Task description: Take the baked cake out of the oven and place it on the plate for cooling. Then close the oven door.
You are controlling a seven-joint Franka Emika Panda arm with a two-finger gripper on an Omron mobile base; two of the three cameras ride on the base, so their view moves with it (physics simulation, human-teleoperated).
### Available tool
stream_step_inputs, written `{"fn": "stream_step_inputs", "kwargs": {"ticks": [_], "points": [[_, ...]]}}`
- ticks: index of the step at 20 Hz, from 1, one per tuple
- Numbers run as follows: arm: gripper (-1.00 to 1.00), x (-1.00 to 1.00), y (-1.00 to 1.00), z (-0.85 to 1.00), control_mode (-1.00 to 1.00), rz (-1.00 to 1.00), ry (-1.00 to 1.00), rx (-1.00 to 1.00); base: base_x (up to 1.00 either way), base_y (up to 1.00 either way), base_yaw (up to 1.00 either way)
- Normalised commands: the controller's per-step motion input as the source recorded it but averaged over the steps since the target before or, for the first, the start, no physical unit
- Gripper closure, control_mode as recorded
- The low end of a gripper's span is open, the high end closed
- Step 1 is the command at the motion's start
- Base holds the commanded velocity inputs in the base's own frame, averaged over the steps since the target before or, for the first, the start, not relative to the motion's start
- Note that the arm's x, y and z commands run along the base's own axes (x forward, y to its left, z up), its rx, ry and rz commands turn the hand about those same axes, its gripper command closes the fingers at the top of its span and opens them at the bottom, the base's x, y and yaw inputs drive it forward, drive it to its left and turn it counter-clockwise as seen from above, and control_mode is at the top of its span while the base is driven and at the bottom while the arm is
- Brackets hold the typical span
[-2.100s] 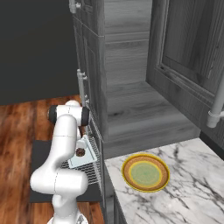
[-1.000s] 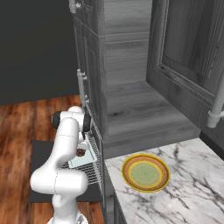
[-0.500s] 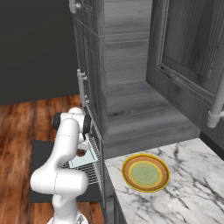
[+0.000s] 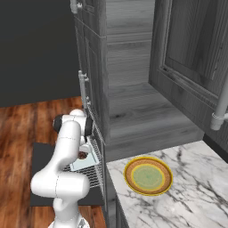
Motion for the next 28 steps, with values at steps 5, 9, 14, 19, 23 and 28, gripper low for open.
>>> {"fn": "stream_step_inputs", "kwargs": {"ticks": [5, 9, 14, 19, 23, 28], "points": [[1.00, -0.36, -0.11, 0.54, -1.00, 0.00, 0.01, 0.00, 0.00, 0.00, 0.00], [1.00, -0.58, -0.09, 1.00, -1.00, 0.00, 0.00, -0.02, 0.00, 0.00, 0.00], [1.00, -0.44, 0.00, 1.00, -1.00, 0.00, 0.00, -0.13, 0.00, 0.00, 0.00], [1.00, -0.47, -0.01, 1.00, -1.00, 0.00, 0.00, -0.13, 0.00, 0.00, 0.00], [1.00, -0.45, -0.13, 1.00, -1.00, 0.00, 0.00, -0.03, 0.00, 0.00, 0.00], [1.00, -0.54, -0.22, 1.00, -1.00, 0.00, 0.00, 0.00, 0.00, 0.00, 0.00]]}}
